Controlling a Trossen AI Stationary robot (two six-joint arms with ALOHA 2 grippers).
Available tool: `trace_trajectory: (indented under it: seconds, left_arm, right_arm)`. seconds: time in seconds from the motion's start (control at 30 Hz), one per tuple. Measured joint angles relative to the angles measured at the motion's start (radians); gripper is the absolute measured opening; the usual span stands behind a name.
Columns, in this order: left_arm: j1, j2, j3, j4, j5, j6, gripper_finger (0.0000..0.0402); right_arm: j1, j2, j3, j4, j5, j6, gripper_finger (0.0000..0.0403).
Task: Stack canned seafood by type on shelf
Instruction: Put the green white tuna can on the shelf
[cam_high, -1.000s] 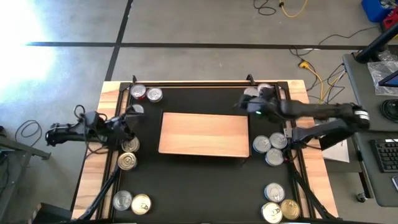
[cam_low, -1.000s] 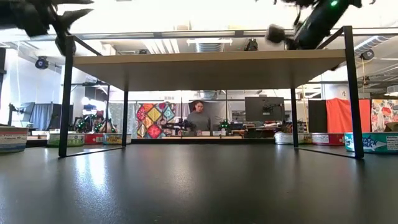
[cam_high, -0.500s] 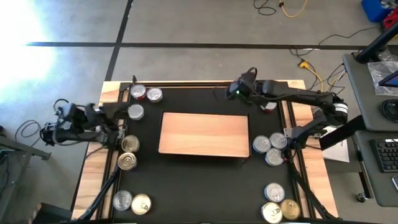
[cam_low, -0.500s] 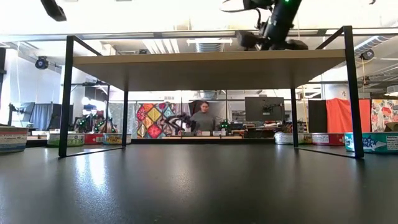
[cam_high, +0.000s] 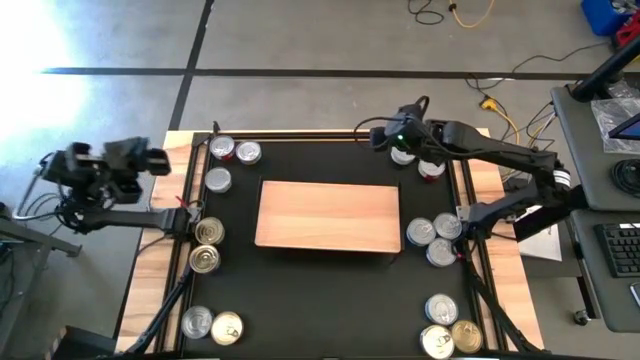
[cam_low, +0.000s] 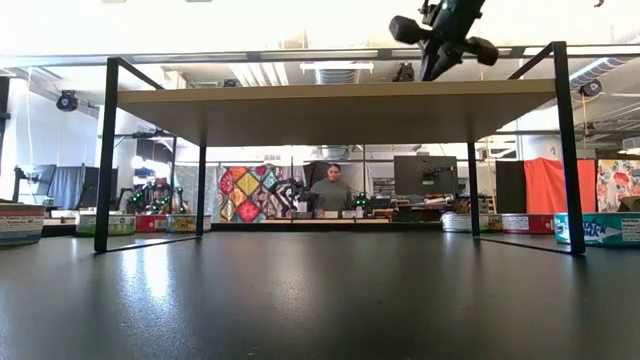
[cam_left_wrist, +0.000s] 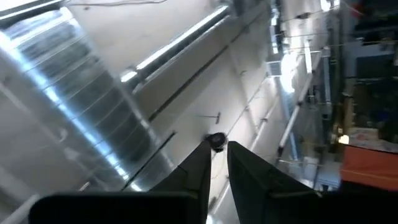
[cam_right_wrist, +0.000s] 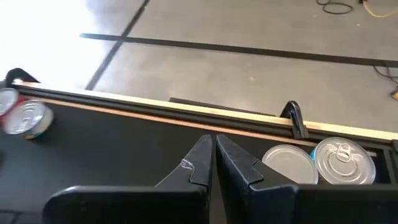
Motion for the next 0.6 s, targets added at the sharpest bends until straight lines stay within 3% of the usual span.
trace_trajectory:
  seconds: [0.1, 0.2, 0.3, 0.37, 0.43, 0.53, 0.57, 0.6]
  left_arm:
    - [0.0, 0.004, 0.052, 0.004, 0.09, -0.111, 0.0039]
    - [0.0, 0.015, 0.091, 0.004, 0.123, -0.499, 0.0039]
    - [0.0, 0.04, 0.115, 0.01, 0.02, -0.96, 0.0039]
    - [-0.001, 0.085, 0.135, 0.051, -0.177, -1.241, 0.0039]
    - [-0.006, 0.153, 0.174, 0.063, -0.52, -1.463, 0.0039]
    - [-0.013, 0.266, 0.236, -0.007, -1.097, -1.656, 0.0039]
    - [-0.013, 0.304, 0.249, -0.033, -1.254, -1.7, 0.0039]
    - [-0.012, 0.34, 0.256, -0.053, -1.333, -1.726, 0.0039]
  right_arm:
    - [0.028, -0.022, 0.0, 0.0, 0.0, -0.018, 0.0013]
    - [0.074, -0.038, 0.0, 0.023, 0.0, -0.127, 0.0013]
    - [0.105, -0.041, 0.0, 0.038, -0.002, -0.189, 0.0013]
    - [0.105, -0.034, 0.0, 0.039, -0.005, -0.173, 0.0013]
    - [0.084, -0.02, 0.0, 0.046, -0.005, -0.173, 0.0013]
    - [0.036, 0.0, 0.0, 0.073, -0.023, -0.187, 0.0013]
    - [0.017, 0.006, 0.0, 0.09, -0.047, -0.187, 0.0013]
    - [0.001, 0.011, 0.0, 0.109, -0.071, -0.191, 0.0013]
